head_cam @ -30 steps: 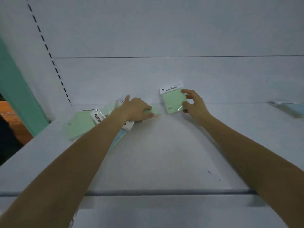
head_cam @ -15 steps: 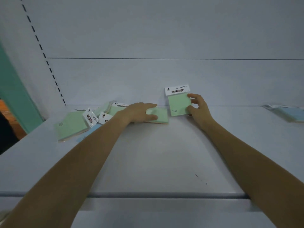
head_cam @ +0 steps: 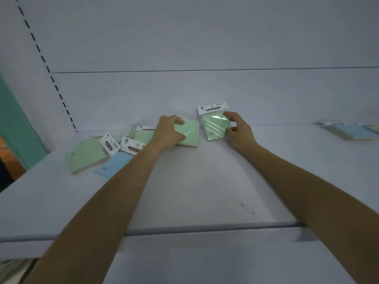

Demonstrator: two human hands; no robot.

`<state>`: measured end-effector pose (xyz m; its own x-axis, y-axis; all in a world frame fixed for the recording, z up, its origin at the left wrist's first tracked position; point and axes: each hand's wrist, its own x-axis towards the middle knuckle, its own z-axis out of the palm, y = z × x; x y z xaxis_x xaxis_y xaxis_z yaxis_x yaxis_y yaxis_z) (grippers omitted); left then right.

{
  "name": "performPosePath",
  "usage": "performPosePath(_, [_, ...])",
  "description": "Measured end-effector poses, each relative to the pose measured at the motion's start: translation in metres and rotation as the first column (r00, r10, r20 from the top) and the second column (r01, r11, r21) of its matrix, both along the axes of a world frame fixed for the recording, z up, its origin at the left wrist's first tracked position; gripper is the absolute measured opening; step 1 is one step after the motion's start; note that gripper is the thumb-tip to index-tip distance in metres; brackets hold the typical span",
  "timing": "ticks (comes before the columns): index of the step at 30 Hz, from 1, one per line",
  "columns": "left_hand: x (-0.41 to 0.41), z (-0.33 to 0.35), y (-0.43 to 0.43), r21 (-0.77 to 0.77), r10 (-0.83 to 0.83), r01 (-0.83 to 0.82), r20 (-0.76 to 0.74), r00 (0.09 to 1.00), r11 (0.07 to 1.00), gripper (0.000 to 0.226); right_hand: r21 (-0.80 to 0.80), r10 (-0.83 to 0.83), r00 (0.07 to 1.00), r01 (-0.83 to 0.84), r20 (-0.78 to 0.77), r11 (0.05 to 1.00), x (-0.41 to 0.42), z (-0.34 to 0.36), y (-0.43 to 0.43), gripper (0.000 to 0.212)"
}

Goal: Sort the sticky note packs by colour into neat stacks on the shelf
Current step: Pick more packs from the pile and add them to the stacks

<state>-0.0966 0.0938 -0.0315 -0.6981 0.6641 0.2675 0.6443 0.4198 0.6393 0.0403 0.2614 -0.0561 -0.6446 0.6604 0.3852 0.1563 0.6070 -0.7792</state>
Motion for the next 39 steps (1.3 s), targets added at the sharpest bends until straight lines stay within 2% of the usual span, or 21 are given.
performPosePath(3, [-0.003, 0.002, -0.003, -0.008, 0.012, -0.012, 0.015, 1.0, 1.0, 0.049, 0.076, -0.048, 0.995, 0.042, 0.087, 0.996, 0.002, 0.001, 0.0, 0.054])
performPosePath(7, [-0.001, 0.001, -0.011, -0.002, -0.099, 0.099, -0.045, 0.994, 0.995, 0.058, 0.135, -0.058, 0.988, 0.039, 0.14, 0.99, 0.008, 0.011, -0.005, 0.053])
performPosePath(11, [0.013, 0.003, -0.009, 0.145, -0.162, 0.178, -0.113, 0.98, 0.973, 0.057, -0.009, -0.07, 0.997, 0.071, 0.031, 0.997, 0.029, 0.021, -0.006, 0.052])
performPosePath(13, [0.027, 0.005, -0.002, 0.228, -0.171, 0.176, -0.043, 0.984, 0.958, 0.056, -0.084, -0.086, 0.995, 0.083, -0.043, 0.993, 0.048, 0.022, -0.001, 0.054])
performPosePath(16, [0.054, 0.007, 0.016, 0.32, -0.185, 0.164, 0.038, 0.982, 0.933, 0.057, -0.112, -0.126, 0.99, 0.119, -0.061, 0.987, 0.089, 0.026, 0.014, 0.055])
performPosePath(22, [0.129, 0.009, 0.08, 0.392, -0.243, 0.177, 0.127, 0.962, 0.903, 0.059, -0.108, -0.214, 0.976, 0.209, -0.037, 0.972, 0.189, 0.029, 0.062, 0.054])
performPosePath(32, [0.317, 0.005, 0.224, 0.503, -0.356, 0.211, 0.212, 0.91, 0.838, 0.056, -0.109, -0.312, 0.95, 0.31, -0.006, 0.945, 0.391, 0.027, 0.182, 0.053])
performPosePath(39, [0.373, 0.01, 0.302, 0.465, -0.317, 0.201, 0.186, 0.93, 0.862, 0.055, -0.153, -0.323, 0.946, 0.322, 0.021, 0.934, 0.451, 0.024, 0.249, 0.052])
